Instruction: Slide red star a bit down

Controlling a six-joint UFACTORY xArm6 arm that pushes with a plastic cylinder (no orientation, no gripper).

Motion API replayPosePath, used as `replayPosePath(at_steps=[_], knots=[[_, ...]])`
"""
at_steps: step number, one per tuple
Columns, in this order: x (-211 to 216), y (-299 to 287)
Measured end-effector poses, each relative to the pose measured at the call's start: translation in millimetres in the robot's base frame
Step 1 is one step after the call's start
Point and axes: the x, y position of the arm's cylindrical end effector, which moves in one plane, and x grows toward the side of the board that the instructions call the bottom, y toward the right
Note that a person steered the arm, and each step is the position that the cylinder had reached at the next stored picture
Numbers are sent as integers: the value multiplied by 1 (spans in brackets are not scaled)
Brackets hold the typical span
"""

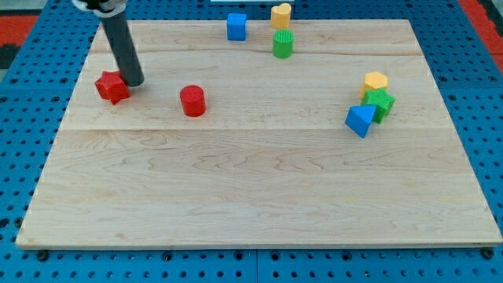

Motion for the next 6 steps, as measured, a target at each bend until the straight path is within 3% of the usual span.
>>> replayPosePath(at_steps=[1,2,3,4,5,6], knots=[[39,-9],[50,11],[-8,28],[-30,-9],[3,-26],[68,-9]])
